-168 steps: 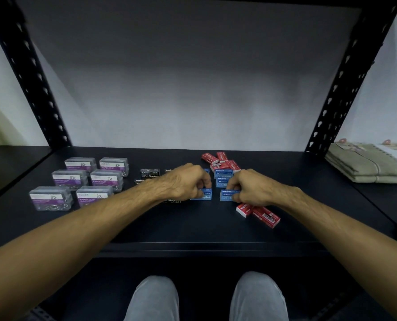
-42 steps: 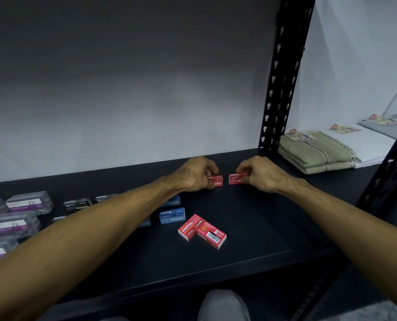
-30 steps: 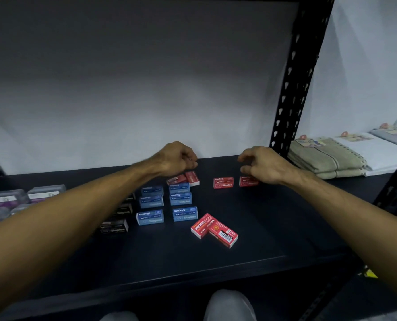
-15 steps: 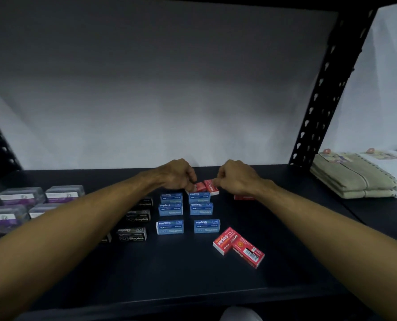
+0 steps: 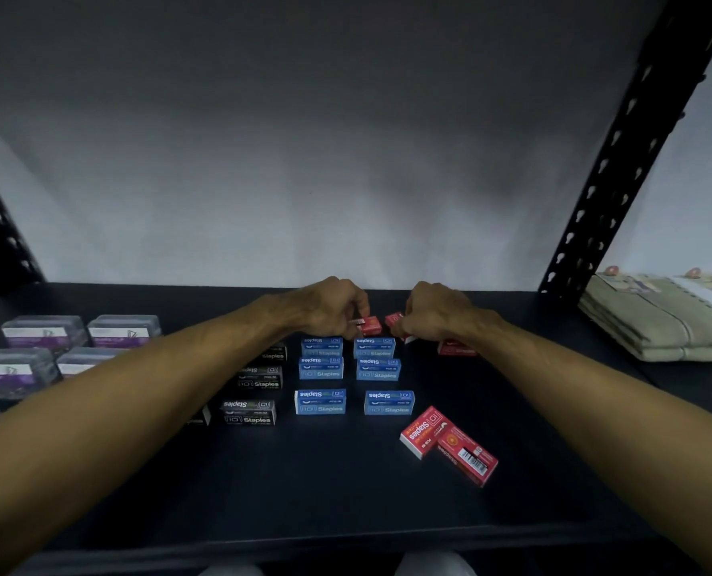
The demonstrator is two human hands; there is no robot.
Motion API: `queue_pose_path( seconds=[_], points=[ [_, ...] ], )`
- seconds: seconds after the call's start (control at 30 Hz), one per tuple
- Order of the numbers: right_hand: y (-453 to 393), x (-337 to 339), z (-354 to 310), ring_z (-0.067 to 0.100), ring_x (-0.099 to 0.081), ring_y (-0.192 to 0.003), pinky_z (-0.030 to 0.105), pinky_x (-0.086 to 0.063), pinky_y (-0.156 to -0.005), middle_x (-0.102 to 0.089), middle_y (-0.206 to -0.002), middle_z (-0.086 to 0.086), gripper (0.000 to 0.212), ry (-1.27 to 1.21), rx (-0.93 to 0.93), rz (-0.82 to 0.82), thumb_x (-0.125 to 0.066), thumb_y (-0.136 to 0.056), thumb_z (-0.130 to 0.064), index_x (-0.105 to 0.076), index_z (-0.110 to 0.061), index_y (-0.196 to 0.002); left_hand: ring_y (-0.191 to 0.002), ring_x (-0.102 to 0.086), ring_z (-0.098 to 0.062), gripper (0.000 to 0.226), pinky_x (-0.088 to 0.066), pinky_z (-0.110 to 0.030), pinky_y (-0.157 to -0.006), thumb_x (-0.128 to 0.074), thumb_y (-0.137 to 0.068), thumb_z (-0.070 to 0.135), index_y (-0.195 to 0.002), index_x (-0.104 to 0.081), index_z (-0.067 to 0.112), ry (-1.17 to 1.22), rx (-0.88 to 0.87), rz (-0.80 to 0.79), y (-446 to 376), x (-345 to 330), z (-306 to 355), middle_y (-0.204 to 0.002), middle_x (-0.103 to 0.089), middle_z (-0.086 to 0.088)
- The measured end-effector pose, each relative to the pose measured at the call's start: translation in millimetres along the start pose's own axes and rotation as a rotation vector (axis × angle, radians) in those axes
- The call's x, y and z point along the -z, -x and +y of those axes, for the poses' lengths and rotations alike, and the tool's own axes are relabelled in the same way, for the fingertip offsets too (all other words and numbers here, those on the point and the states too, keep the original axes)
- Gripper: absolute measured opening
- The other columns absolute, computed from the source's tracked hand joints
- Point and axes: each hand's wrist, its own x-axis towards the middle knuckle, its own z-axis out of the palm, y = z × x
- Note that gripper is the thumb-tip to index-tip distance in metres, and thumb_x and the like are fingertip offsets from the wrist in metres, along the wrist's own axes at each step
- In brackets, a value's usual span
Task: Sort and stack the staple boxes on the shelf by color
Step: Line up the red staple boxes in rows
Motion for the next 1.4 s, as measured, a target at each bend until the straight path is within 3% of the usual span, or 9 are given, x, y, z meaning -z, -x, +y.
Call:
queue_pose_path(
  seconds=[0.27, 0.43, 0.57, 0.67, 0.83, 0.9, 1.03, 1.27, 1.4],
  points=[
    [9.9, 13.9, 1.6, 0.020, -0.065, -0.080, 0.033, -0.052, -0.073, -0.069, -0.087, 0.003, 0.033, -0.139, 0.014, 0.122, -0.072, -0.079, -0.042, -0.069, -0.010, -0.090, -0.081, -0.062, -0.010, 0.015, -0.044, -0.019, -0.066, -0.070, -0.086, 0.018, -0.100, -0.072, 0.012, 0.150, 0.051, 0.127, 10.4, 9.9, 4.6, -0.087, -0.068, 0.004],
    [32.9, 44.7, 12.9, 0.019, -0.066, -0.086, 0.038, -0.056, -0.082, -0.070, -0.094, 0.001, 0.027, -0.192, 0.042, 0.196, -0.073, -0.080, -0.033, -0.071, -0.013, -0.098, -0.065, -0.067, -0.011, 0.011, -0.050, -0.020, -0.065, -0.067, -0.089, 0.019, -0.094, -0.073, 0.012, 0.226, 0.034, 0.214, 21.8, 27.3, 13.2, -0.077, -0.070, 0.002],
    [57.0, 57.2, 30.6, 0.014, -0.064, -0.084, 0.032, -0.054, -0.077, -0.068, -0.094, -0.003, 0.026, -0.164, 0.081, 0.220, -0.074, -0.079, -0.033, -0.070, -0.017, -0.100, -0.068, -0.070, -0.011, 0.014, -0.054, -0.025, -0.077, -0.063, -0.090, 0.016, -0.098, -0.074, 0.013, 0.267, -0.007, 0.175, 26.6, 35.4, 35.1, -0.085, -0.075, -0.005],
    [77.4, 59.7, 48.4, 0.010, -0.063, -0.081, 0.026, -0.049, -0.070, -0.068, -0.091, -0.005, 0.023, -0.135, 0.101, 0.185, -0.075, -0.079, -0.031, -0.069, -0.020, -0.099, -0.071, -0.070, -0.009, 0.015, -0.051, -0.020, -0.071, -0.060, -0.093, 0.016, -0.096, -0.074, 0.018, 0.287, -0.033, 0.109, 29.8, 33.1, 59.3, -0.088, -0.076, -0.002],
    [105.5, 51.2, 82.0, 0.009, -0.065, -0.077, 0.030, -0.056, -0.070, -0.069, -0.084, -0.007, 0.021, -0.055, 0.080, 0.126, -0.075, -0.073, -0.032, -0.069, -0.025, -0.093, -0.071, -0.069, -0.008, 0.017, -0.054, -0.022, -0.066, -0.055, -0.096, 0.012, -0.098, -0.071, 0.017, 0.279, -0.061, -0.022, 25.9, 16.4, 90.4, -0.088, -0.074, -0.002],
    [114.8, 43.1, 94.5, 0.007, -0.064, -0.074, 0.027, -0.054, -0.068, -0.067, -0.085, -0.007, 0.023, -0.028, 0.068, 0.097, -0.075, -0.074, -0.031, -0.068, -0.025, -0.096, -0.071, -0.067, -0.008, 0.017, -0.053, -0.023, -0.067, -0.055, -0.096, 0.013, -0.103, -0.071, 0.015, 0.268, -0.061, -0.033, 22.9, 7.0, 99.2, -0.090, -0.074, -0.004],
    [126.4, 25.7, 111.9, 0.005, -0.060, -0.074, 0.022, -0.047, -0.062, -0.063, -0.087, -0.007, 0.027, 0.006, 0.060, 0.061, -0.074, -0.077, -0.028, -0.065, -0.024, -0.103, -0.070, -0.063, -0.006, 0.015, -0.052, -0.022, -0.072, -0.058, -0.096, 0.014, -0.102, -0.071, 0.012, 0.204, -0.088, -0.063, 20.6, -11.8, 114.5, -0.090, -0.065, 0.013],
    [120.9, 7.1, 124.6, 0.005, -0.055, -0.074, 0.020, -0.038, -0.056, -0.057, -0.087, -0.009, 0.025, -0.016, 0.089, 0.046, -0.074, -0.079, -0.023, -0.058, -0.025, -0.098, -0.071, -0.060, -0.002, 0.022, -0.047, -0.013, -0.062, -0.059, -0.096, 0.015, -0.116, -0.069, 0.011, 0.048, -0.119, -0.072, 13.2, -37.8, 124.9, -0.101, -0.066, 0.006],
    [118.3, 8.1, 126.6, 0.010, -0.059, -0.080, 0.024, -0.046, -0.062, -0.059, -0.092, -0.007, 0.028, -0.073, 0.105, 0.042, -0.078, -0.078, -0.020, -0.058, -0.022, -0.098, -0.087, -0.061, -0.004, 0.022, -0.049, -0.016, -0.076, -0.061, -0.095, 0.015, -0.115, -0.069, 0.011, -0.009, -0.147, -0.049, 11.4, -39.0, 127.6, -0.108, -0.067, 0.002]
  ],
)
